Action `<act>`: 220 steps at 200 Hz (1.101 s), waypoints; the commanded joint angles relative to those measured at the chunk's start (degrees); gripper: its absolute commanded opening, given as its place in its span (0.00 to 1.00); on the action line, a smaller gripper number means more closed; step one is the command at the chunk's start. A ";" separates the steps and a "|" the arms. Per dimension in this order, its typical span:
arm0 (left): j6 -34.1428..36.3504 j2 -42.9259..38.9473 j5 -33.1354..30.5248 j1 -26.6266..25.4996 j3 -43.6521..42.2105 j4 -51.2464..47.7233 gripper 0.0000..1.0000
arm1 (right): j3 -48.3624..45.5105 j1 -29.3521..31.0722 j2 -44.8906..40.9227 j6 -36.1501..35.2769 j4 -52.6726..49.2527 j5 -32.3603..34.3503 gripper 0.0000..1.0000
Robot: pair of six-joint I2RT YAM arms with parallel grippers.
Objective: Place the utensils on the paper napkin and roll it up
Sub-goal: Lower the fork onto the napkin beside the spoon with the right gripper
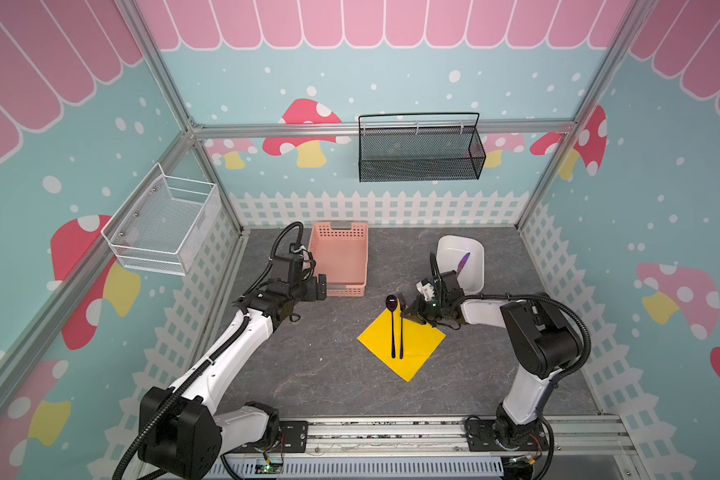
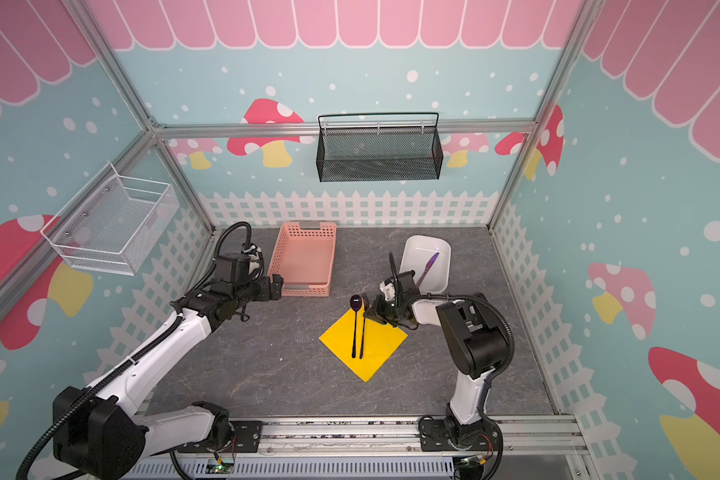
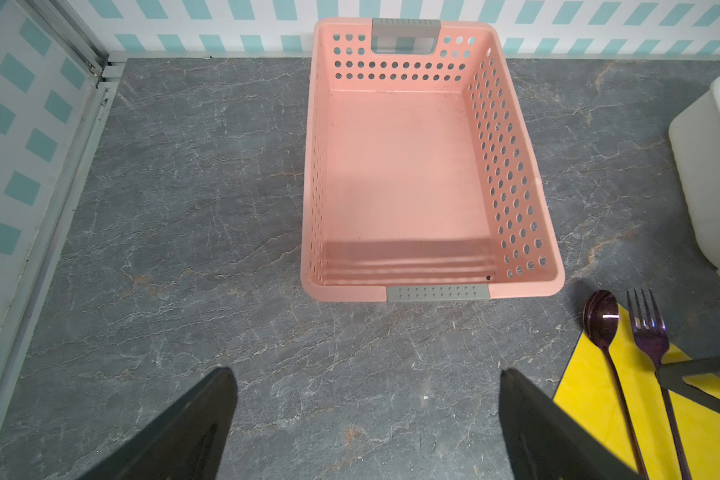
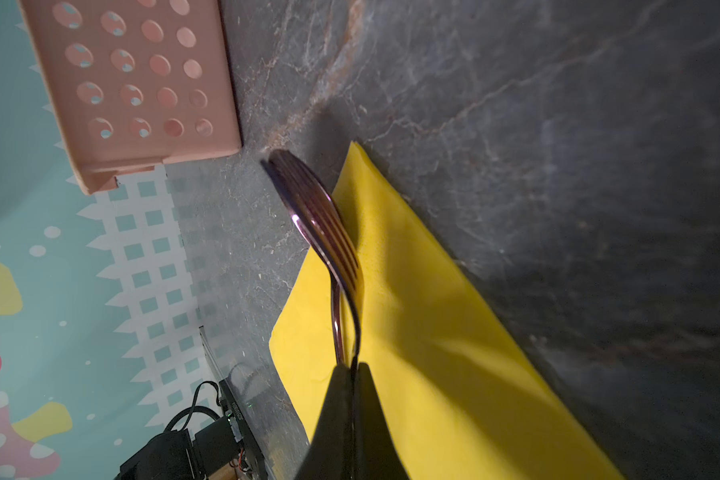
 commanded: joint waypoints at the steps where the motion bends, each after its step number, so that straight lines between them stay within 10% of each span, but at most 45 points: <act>1: -0.48 0.67 0.84 0.11 0.65 0.44 1.00 | 0.96 0.45 1.05 0.56 0.79 -0.92 0.00; 220: -0.15 0.41 -0.12 -0.01 0.50 0.44 1.00 | 2.57 0.62 3.42 0.38 0.83 -1.00 0.00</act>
